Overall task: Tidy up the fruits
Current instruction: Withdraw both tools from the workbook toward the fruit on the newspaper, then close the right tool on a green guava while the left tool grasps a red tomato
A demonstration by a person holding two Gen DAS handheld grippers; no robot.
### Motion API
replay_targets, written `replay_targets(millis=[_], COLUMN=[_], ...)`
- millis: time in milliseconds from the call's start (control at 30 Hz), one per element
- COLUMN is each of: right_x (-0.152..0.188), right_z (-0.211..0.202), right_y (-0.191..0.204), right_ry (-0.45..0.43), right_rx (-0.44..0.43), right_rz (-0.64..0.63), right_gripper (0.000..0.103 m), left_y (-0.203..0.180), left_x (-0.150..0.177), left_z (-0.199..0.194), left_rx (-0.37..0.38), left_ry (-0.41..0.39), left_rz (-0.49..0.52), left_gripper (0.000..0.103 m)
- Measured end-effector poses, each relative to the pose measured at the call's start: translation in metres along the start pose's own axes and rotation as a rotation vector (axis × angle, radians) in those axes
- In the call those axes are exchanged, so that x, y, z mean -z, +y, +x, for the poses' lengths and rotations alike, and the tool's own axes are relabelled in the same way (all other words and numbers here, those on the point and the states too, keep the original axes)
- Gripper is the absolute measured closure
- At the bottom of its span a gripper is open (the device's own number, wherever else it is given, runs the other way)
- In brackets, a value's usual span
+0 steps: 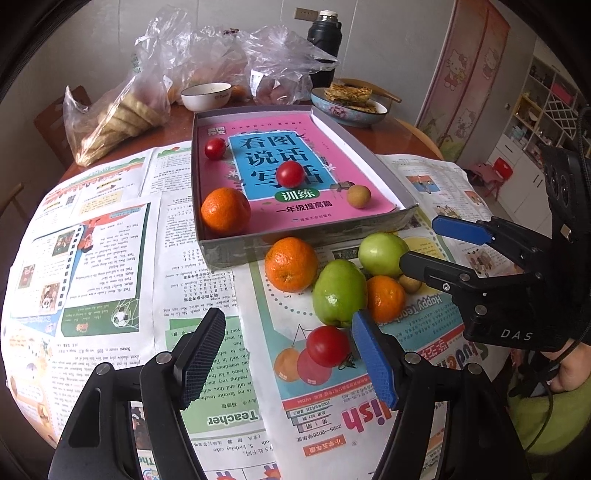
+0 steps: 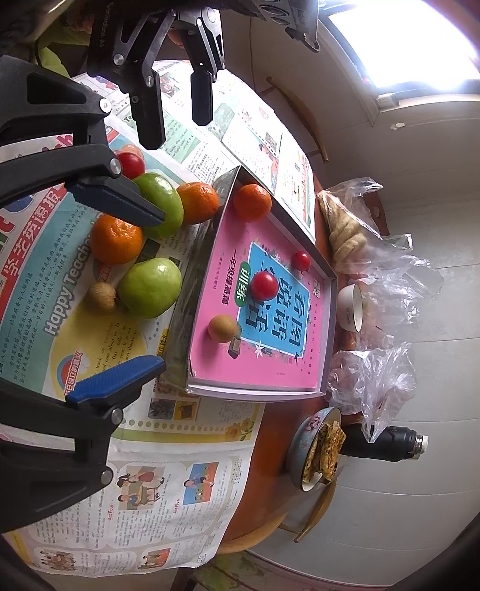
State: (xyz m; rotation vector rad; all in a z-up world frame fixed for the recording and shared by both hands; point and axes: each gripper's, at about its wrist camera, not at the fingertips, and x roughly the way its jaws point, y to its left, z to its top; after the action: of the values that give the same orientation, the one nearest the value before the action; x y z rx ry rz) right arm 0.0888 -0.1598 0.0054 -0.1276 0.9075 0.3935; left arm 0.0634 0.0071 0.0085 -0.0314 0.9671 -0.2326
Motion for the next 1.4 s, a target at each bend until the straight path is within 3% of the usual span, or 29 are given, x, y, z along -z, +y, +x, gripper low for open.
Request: replay_targets(millis=[833,1133,1400], right_x=[0.005,0.001,-0.002], right_z=[0.020,0.030,0.042], right_y=[-0.009,-0.014,-0.011], right_ry=[0.054,0.072,0.097], right_rx=[-0.007,-0.026,-0.054], right_rz=[0.029,0.037,0.012], right_gripper=[0.032,0.032,0.045], left_y=[-0.016,-0.016,-0.015], left_x=[0.016,0.015,0.014], left_z=[0.026,0.031,0.034], left_rx=[0.059,0.060,0.069], left_ry=[0.087,0.092,0.100], left_rz=[0.050,0.051,0.045], left_gripper=[0.030,0.037,0.046])
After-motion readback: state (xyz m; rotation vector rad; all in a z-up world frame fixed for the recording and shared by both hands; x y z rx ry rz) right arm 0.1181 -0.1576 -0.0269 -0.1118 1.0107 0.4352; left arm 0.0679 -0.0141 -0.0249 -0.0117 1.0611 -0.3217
